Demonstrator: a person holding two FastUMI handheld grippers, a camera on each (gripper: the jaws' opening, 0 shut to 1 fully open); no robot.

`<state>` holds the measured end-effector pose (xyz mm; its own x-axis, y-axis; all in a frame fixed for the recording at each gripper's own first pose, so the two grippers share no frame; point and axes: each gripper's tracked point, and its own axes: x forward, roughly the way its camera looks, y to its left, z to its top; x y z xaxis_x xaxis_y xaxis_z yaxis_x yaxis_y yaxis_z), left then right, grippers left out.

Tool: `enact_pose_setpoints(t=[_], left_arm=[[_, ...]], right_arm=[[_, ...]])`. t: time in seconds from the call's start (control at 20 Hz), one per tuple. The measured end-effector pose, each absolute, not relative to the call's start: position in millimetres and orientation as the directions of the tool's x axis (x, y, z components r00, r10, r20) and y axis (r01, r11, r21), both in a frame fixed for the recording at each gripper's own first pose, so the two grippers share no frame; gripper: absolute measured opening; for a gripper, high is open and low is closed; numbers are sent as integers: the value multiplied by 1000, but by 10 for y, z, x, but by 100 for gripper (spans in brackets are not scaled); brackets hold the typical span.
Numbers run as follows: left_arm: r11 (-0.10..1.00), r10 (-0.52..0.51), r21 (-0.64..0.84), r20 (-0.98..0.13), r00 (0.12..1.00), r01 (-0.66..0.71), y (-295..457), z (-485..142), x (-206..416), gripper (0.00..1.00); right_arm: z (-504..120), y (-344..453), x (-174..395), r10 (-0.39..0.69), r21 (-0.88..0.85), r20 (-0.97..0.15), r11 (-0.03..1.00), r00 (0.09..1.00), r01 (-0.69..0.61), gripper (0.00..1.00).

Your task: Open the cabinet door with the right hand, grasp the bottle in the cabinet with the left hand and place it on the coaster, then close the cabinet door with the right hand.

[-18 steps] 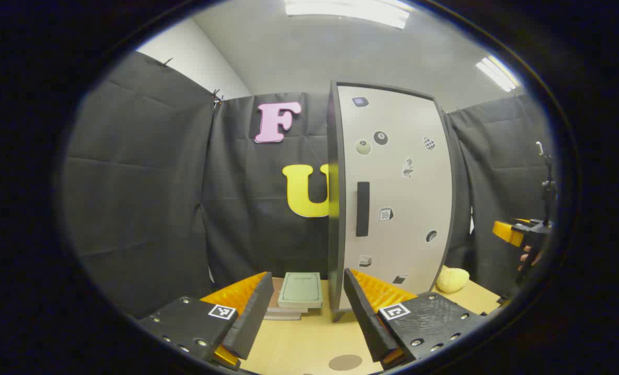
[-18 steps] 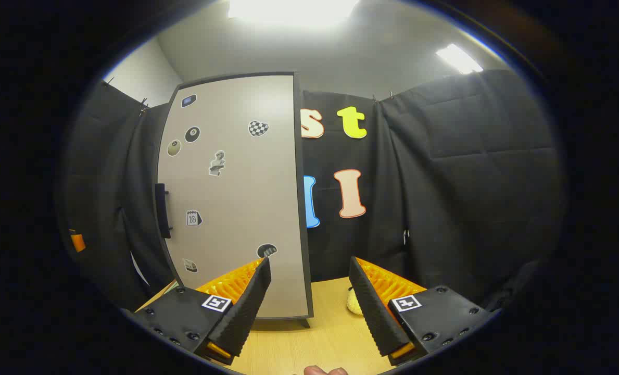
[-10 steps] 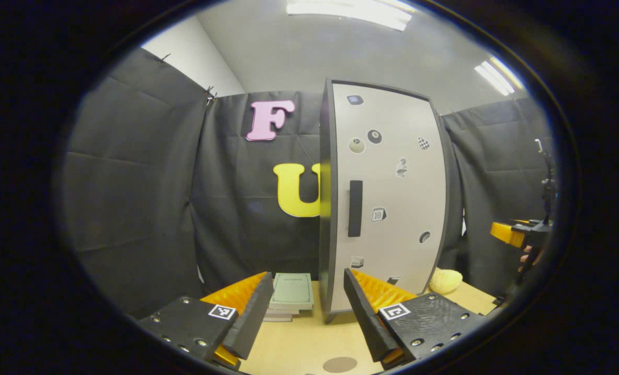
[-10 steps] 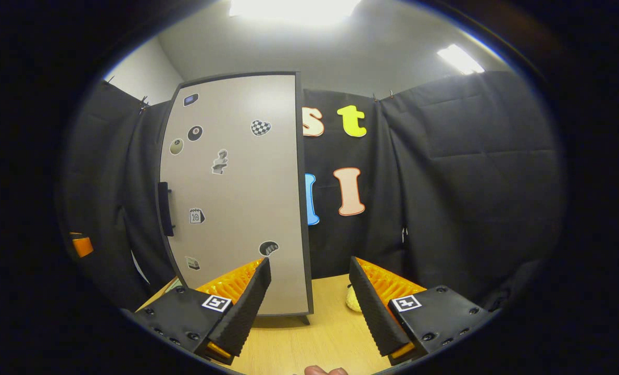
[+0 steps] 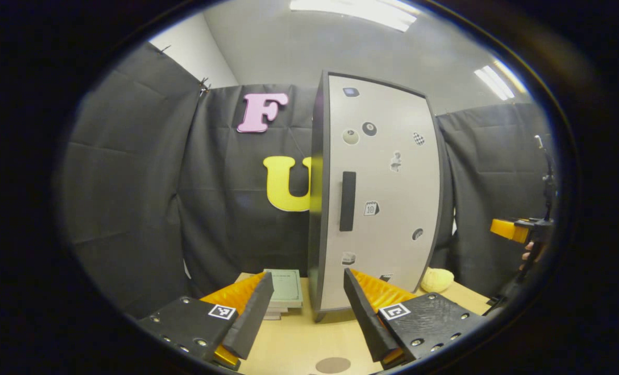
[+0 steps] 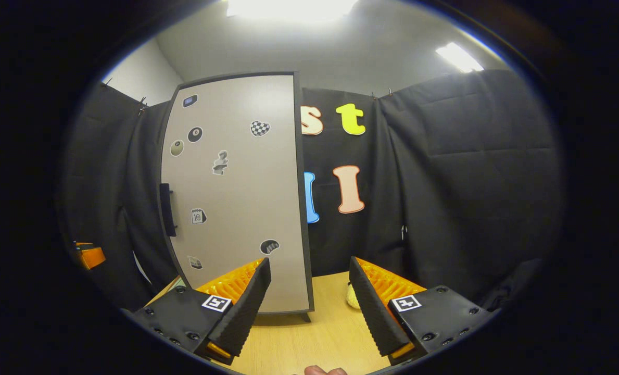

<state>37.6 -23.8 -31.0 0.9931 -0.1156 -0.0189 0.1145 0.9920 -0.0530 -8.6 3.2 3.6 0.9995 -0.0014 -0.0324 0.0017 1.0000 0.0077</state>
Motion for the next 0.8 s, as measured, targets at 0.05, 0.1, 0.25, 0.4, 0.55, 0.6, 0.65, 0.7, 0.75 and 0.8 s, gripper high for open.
enact_pose_setpoints(t=[0.05,0.1,0.25,0.4,0.55,0.6,0.65,0.7,0.75,0.8], left_arm=[[991,-123,-52,-26,992,121,-249,-347,378,84],[990,-130,-51,-35,991,129,-267,-402,382,84],[988,-144,-58,-56,988,141,-298,-539,381,84],[986,-153,-76,-71,986,148,-317,-675,344,84],[989,-141,-60,-91,986,136,-241,-809,269,84],[990,-136,-62,-99,986,130,-203,-880,251,84],[989,-134,-73,-110,985,126,-172,-945,223,84],[989,-132,-85,-125,983,122,-132,-1032,195,82],[989,-126,-89,-139,982,115,-78,-1095,159,84],[991,-115,-87,-153,981,102,-5,-1175,116,84]], right_arm=[[62,41,-102,3,3,-33,1000,999,-3,93],[80,64,-126,9,0,-34,1000,999,-9,96],[129,217,-141,32,-11,-36,999,999,-32,96],[180,322,-50,38,-25,-49,999,998,-39,96],[255,519,76,59,-5,-62,998,996,-60,96],[275,614,120,74,2,-72,997,995,-74,96],[324,722,183,92,5,-73,996,993,-92,96],[371,815,213,106,4,-70,994,992,-106,93],[444,921,267,121,-4,-61,993,991,-122,96],[509,1030,316,136,-14,-47,991,990,-136,96]])
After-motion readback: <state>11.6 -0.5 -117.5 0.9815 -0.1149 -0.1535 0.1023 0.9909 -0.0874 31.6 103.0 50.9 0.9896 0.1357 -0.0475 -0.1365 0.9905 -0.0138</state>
